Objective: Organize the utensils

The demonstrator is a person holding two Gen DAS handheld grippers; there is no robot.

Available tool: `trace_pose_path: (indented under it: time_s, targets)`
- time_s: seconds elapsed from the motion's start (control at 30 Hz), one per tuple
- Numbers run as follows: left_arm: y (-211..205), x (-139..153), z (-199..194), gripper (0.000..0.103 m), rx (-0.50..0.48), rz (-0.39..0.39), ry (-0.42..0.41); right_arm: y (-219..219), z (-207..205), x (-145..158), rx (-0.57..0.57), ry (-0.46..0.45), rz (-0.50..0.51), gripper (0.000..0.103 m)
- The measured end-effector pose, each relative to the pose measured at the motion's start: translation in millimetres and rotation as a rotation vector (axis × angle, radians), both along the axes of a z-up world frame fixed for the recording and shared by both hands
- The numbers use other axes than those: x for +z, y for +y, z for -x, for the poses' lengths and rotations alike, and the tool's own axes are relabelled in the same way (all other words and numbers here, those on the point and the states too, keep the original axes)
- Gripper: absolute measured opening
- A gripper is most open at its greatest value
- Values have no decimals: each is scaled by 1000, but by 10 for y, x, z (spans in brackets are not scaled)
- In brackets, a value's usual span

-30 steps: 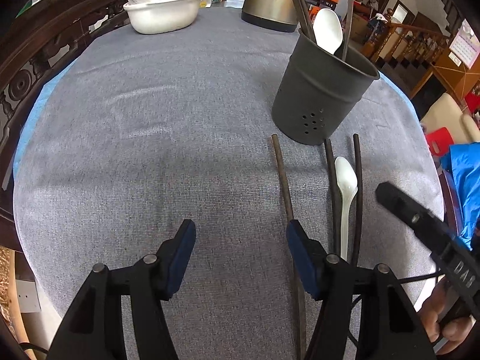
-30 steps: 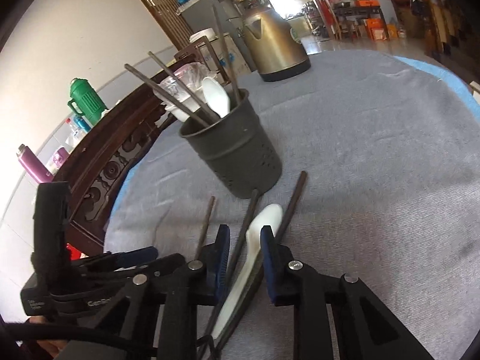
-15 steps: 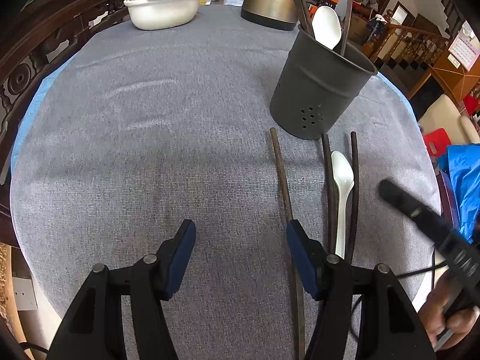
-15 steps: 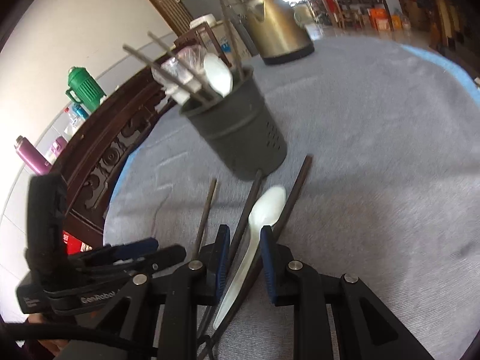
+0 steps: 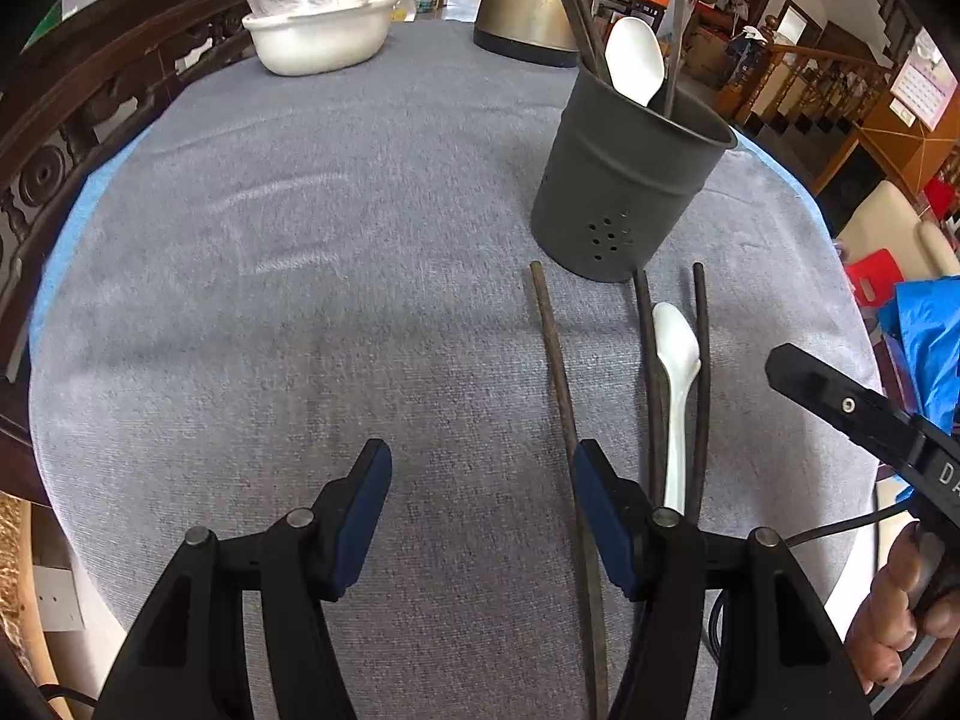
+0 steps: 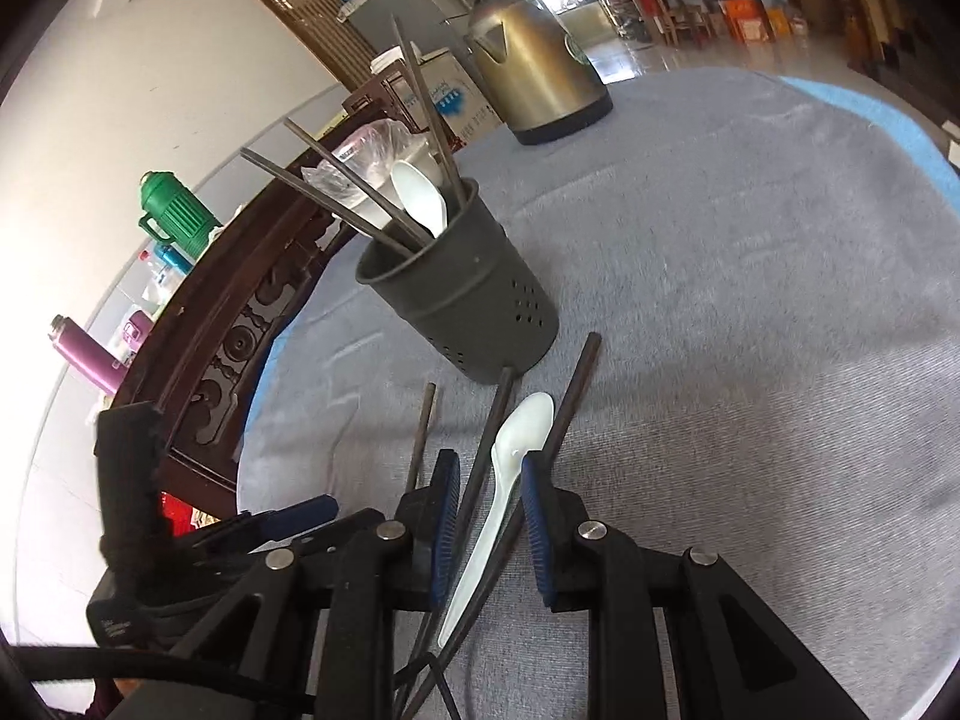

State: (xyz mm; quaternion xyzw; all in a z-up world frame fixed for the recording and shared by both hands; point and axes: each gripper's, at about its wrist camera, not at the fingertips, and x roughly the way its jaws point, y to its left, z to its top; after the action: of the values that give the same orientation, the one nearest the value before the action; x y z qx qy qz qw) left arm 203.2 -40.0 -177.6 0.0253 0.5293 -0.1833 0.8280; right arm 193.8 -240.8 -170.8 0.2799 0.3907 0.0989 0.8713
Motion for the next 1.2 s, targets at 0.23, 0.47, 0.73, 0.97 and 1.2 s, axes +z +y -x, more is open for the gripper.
trace_pose_path:
  time_s: [0.23,0.47,0.73,0.97,1.2]
  targets:
    - [64,-3,-53,64,16,-1,12,115,-245,-94,14,28,3,24]
    - [102,30,-58,64,22,2,9,128,-369,-195,20,79,-8,23]
    - [101,5,-57,64,18,10,15,69,-346,-211,12,171,128,23]
    - [150,44,-67,64,26,11,5,134,-338,-59,-3,105,151,23]
    - [144,69,-62,64,19,10,-1,63,-421,-136,-109,167,163,23]
